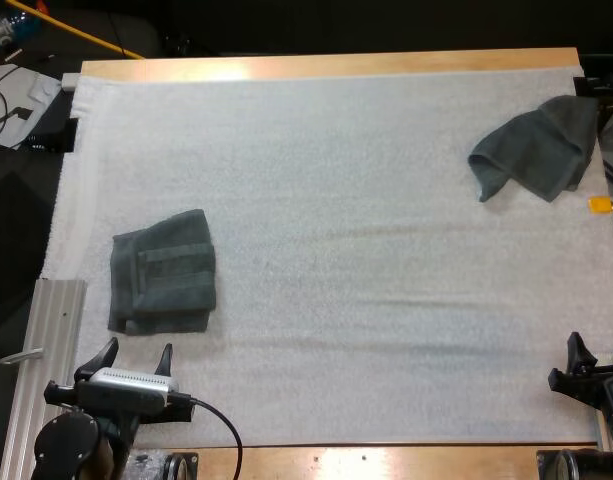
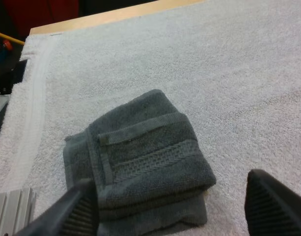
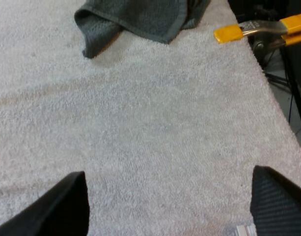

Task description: Pick towel from pile, fold and stack

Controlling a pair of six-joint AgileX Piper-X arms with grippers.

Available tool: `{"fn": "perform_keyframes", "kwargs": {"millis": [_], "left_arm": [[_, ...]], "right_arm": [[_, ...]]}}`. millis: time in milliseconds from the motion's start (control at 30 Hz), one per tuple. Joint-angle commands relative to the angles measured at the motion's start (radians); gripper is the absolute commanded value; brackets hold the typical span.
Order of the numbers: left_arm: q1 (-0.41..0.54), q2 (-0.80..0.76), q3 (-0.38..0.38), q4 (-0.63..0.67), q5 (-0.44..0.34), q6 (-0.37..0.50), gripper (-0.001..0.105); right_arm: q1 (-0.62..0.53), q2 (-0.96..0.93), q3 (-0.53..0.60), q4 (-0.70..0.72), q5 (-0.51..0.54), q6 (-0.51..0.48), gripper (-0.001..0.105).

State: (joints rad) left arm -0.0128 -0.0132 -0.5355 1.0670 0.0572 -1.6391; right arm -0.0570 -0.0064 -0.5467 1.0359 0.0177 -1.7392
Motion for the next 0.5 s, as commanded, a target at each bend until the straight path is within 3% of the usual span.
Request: {"fn": "perform_keyframes", "kwargs": {"millis": [0,467], "left_arm": [[-0.002,-0.133,-0.001,-0.020,0.003,-0.003,0.061],[-0.002,-0.133,-0.002,-0.016,0.001,-0.005,0.060]], "right_arm": [[-0.001,-0.037,-0.002,-0.005,0.000,0.003,0.066],[-0.002,-0.039,-0.001,-0.007,0.003,0.003,0.066]]}}
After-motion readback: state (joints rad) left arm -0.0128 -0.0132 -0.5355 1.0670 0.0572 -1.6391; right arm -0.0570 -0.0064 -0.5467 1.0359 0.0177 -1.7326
